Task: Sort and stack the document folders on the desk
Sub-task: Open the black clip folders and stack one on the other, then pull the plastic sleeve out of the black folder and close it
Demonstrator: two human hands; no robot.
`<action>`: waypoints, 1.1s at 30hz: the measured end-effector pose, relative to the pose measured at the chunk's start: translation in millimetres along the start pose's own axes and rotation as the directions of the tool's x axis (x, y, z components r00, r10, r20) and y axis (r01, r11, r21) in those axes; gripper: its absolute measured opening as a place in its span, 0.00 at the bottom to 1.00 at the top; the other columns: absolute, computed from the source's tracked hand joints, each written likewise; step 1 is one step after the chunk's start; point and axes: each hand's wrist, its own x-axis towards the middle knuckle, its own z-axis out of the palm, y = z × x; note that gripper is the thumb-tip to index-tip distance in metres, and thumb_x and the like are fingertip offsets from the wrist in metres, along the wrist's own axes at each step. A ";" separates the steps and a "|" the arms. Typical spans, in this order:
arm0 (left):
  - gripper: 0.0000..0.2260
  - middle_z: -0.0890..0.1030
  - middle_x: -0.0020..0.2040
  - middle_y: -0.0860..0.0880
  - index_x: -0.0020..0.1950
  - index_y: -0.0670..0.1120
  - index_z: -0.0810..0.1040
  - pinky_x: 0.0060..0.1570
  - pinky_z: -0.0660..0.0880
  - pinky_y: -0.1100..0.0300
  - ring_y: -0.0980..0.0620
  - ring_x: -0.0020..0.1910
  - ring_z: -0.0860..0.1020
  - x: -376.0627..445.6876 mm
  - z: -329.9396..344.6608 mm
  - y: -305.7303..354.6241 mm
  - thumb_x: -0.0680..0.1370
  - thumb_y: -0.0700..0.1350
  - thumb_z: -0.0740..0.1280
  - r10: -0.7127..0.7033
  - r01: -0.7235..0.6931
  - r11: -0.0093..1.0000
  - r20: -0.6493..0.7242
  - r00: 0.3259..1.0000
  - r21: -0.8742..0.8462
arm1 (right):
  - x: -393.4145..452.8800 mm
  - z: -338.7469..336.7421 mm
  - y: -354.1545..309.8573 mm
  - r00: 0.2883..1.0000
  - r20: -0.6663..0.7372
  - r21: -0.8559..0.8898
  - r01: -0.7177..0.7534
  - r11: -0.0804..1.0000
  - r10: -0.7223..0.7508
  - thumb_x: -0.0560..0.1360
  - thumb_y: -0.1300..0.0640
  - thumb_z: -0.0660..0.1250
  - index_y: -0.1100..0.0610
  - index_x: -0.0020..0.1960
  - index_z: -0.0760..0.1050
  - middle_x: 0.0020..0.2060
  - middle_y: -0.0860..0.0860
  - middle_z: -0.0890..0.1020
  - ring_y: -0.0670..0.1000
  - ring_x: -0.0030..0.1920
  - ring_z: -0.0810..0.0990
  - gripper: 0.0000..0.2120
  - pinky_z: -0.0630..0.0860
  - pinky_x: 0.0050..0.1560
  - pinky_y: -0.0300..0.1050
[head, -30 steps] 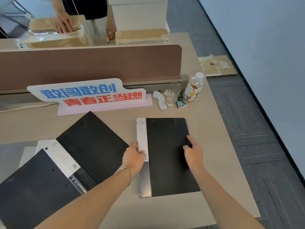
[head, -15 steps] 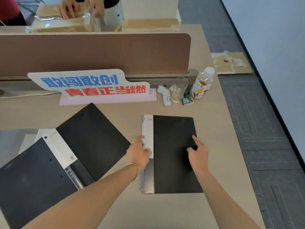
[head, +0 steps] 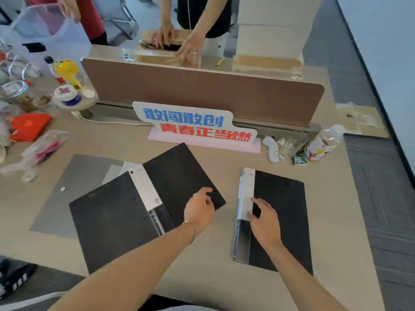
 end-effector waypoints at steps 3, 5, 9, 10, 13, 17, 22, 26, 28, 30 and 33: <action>0.18 0.81 0.56 0.54 0.69 0.54 0.73 0.54 0.78 0.65 0.56 0.52 0.80 -5.8 -32.6 -30.8 0.82 0.39 0.61 -0.044 0.042 0.998 -0.048 0.998 -0.039 | -9.6 31.1 -35.3 0.994 0.101 0.044 0.045 0.998 -0.049 0.76 0.63 0.66 0.47 0.71 0.71 0.71 0.48 0.72 0.53 0.72 0.69 0.25 0.71 0.69 0.54; 0.18 0.81 0.58 0.52 0.69 0.54 0.73 0.58 0.78 0.63 0.56 0.53 0.80 -10.6 -51.9 -54.4 0.82 0.37 0.61 -0.082 0.075 0.993 -0.072 0.994 -0.089 | -14.4 52.7 -54.7 0.980 0.166 0.032 0.110 0.993 -0.114 0.76 0.65 0.66 0.48 0.70 0.72 0.69 0.47 0.74 0.51 0.71 0.70 0.25 0.69 0.70 0.48; 0.16 0.80 0.55 0.54 0.66 0.53 0.74 0.49 0.71 0.75 0.56 0.50 0.78 -23.6 -88.3 -104.3 0.82 0.37 0.60 -0.174 0.156 0.981 -0.168 0.970 -0.115 | -24.9 93.9 -91.6 0.962 0.234 0.006 0.145 0.989 -0.142 0.76 0.65 0.65 0.50 0.70 0.73 0.66 0.45 0.75 0.50 0.69 0.72 0.25 0.67 0.69 0.45; 0.16 0.80 0.54 0.54 0.66 0.53 0.75 0.49 0.72 0.75 0.55 0.50 0.78 -26.1 -96.1 -119.5 0.82 0.37 0.60 -0.196 0.177 0.978 -0.178 0.964 -0.113 | -27.5 103.4 -98.5 0.958 0.262 0.007 0.119 0.993 -0.117 0.76 0.65 0.64 0.50 0.71 0.73 0.65 0.45 0.74 0.50 0.68 0.73 0.25 0.68 0.69 0.44; 0.17 0.81 0.54 0.52 0.62 0.56 0.76 0.60 0.77 0.63 0.51 0.55 0.81 -31.3 -121.8 -158.0 0.81 0.36 0.61 -0.261 0.238 0.959 -0.155 0.953 -0.152 | -31.6 129.5 -110.0 0.939 0.343 0.020 -0.015 1.000 0.007 0.76 0.64 0.63 0.50 0.71 0.72 0.61 0.49 0.80 0.51 0.59 0.79 0.24 0.76 0.64 0.52; 0.18 0.80 0.61 0.51 0.68 0.53 0.75 0.66 0.75 0.58 0.50 0.62 0.79 -23.7 -155.9 -191.9 0.81 0.37 0.62 -0.282 0.259 0.956 -0.192 0.940 -0.136 | -33.4 159.4 -100.6 0.899 0.426 -0.155 -0.039 0.987 0.102 0.73 0.58 0.63 0.47 0.71 0.71 0.50 0.51 0.84 0.53 0.51 0.83 0.26 0.78 0.59 0.54; 0.21 0.76 0.67 0.49 0.72 0.53 0.72 0.65 0.75 0.54 0.46 0.64 0.77 9.1 -184.9 -207.1 0.80 0.39 0.64 -0.176 0.182 0.983 -0.136 0.975 0.038 | -44.8 185.3 -97.4 0.867 0.457 -0.223 -0.103 0.969 0.198 0.69 0.56 0.65 0.50 0.74 0.68 0.59 0.55 0.84 0.56 0.58 0.82 0.32 0.76 0.62 0.50; 0.26 0.72 0.74 0.46 0.76 0.53 0.67 0.69 0.72 0.47 0.43 0.72 0.70 50.1 -201.2 -203.1 0.79 0.41 0.65 -0.104 0.113 0.974 -0.051 0.993 0.199 | -55.0 197.3 -99.6 0.876 0.405 -0.155 -0.216 0.964 0.261 0.68 0.58 0.66 0.51 0.73 0.70 0.58 0.56 0.84 0.57 0.58 0.82 0.32 0.77 0.62 0.51; 0.29 0.69 0.76 0.46 0.79 0.52 0.62 0.73 0.67 0.43 0.42 0.77 0.63 70.8 -208.4 -195.7 0.78 0.44 0.65 -0.082 0.084 0.959 -0.018 0.996 0.270 | -59.8 199.1 -98.1 0.872 0.376 -0.107 -0.297 0.949 0.315 0.67 0.58 0.66 0.51 0.71 0.72 0.54 0.55 0.85 0.56 0.54 0.84 0.32 0.79 0.58 0.51; 0.32 0.69 0.75 0.46 0.80 0.51 0.59 0.71 0.67 0.42 0.42 0.77 0.62 90.5 -213.8 -189.0 0.77 0.46 0.65 -0.078 0.071 0.953 0.012 0.997 0.294 | -63.6 200.7 -91.1 0.858 0.354 -0.074 -0.372 0.925 0.374 0.66 0.59 0.65 0.49 0.68 0.73 0.50 0.52 0.84 0.56 0.52 0.84 0.30 0.80 0.56 0.51; 0.32 0.74 0.70 0.43 0.80 0.49 0.58 0.67 0.72 0.42 0.41 0.73 0.67 116.2 -218.3 -183.8 0.77 0.47 0.64 -0.061 0.041 0.947 0.053 0.997 0.319 | -65.0 206.9 -70.2 0.840 0.335 0.004 -0.455 0.891 0.427 0.64 0.55 0.64 0.48 0.69 0.73 0.53 0.53 0.84 0.55 0.51 0.83 0.32 0.78 0.55 0.52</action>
